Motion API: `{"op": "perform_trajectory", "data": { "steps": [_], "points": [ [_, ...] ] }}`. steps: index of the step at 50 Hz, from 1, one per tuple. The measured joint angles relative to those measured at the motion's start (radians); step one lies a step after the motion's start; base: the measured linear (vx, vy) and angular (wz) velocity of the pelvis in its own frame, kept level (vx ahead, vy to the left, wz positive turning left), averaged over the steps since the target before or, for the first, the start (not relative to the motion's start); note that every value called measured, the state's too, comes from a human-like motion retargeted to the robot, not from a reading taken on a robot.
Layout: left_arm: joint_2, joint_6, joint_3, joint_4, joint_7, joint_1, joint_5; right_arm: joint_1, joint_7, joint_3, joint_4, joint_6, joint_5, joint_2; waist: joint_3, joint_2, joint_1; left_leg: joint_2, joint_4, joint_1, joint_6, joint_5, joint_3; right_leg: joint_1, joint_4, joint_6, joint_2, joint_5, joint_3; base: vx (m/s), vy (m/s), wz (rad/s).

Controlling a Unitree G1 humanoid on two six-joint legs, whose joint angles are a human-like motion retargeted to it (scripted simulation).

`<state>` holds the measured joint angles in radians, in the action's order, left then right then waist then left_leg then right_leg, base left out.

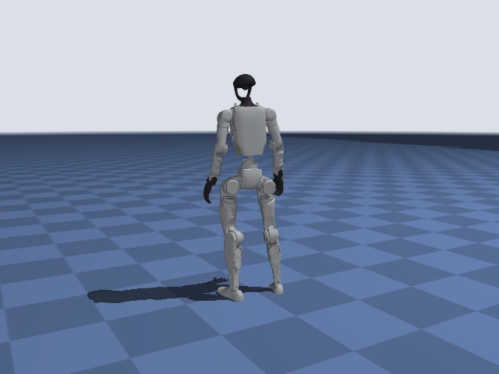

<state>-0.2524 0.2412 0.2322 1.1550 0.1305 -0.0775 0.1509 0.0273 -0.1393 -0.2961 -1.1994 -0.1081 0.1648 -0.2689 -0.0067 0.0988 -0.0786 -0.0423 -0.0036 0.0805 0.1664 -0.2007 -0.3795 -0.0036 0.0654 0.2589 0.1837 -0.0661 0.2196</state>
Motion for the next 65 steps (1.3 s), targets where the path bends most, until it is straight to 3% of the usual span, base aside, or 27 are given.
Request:
{"op": "perform_trajectory", "data": {
  "steps": [53,65],
  "points": [
    [0.016,0.019,-0.023,0.016,0.0,-0.018,-0.021,0.023,-0.017,0.011,0.001,-0.036,0.026,0.028,-0.007,0.012,0.002,-0.013,0.077,-0.037,0.008,-0.034,-0.006,0.0,0.001,0.003,0.003,-0.004,0.007,0.0,0.0,0.0],
    [0.004,0.013,0.026,0.03,0.008,0.029,-0.031,0.011,-0.022,0.014,0.004,-0.024,0.013,0.021,0.0,0.003,-0.001,0.001,-0.006,0.001,0.003,0.001,0.003,0.0,0.0,-0.002,0.001,-0.002,0.002,0.0,0.0,-0.02]
  ]
}}
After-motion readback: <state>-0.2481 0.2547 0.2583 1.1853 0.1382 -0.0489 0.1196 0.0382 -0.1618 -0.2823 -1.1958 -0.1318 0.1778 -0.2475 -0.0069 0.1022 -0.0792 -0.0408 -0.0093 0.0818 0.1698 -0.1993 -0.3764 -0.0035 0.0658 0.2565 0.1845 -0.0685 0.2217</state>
